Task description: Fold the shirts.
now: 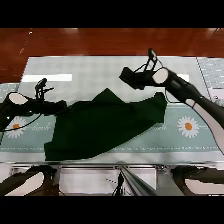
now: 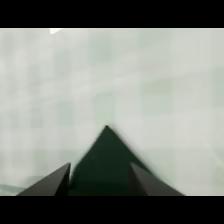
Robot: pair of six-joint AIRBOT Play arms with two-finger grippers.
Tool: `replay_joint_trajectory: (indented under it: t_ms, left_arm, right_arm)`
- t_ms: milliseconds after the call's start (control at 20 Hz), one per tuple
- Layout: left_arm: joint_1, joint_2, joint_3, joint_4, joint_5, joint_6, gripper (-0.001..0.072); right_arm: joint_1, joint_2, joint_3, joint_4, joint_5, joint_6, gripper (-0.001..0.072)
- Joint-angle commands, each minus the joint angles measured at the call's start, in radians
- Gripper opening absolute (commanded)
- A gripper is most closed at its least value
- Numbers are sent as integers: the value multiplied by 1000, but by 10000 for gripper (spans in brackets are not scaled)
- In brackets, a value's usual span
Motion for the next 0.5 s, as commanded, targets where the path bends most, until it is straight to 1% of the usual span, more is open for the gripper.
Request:
replay_joint_trajectory:
  t_ms: [0,100,150,200,300,400,450]
  left_arm:
    - [0,-1,1,0,-2,0,25]
    - [0,-1,1,0,-16,0,25]
    - [0,-1,1,0,-23,0,25]
    - [0,-1,1,0,-26,0,25]
    - [0,-1,1,0,-26,7,25]
    - [0,-1,1,0,-26,48,25]
    - [0,-1,1,0,-26,49,26]
  right_arm:
    - [-132,103,0,-204,269,-97,430]
    - [-227,162,0,-438,412,-53,432]
    - [-287,182,0,-517,472,-48,433]
    - [-349,189,0,-539,513,-54,433]
    - [-473,179,0,-463,558,-132,434]
    - [-562,152,-10,-334,561,-219,476]
    - [-586,135,-13,-280,566,-248,477]
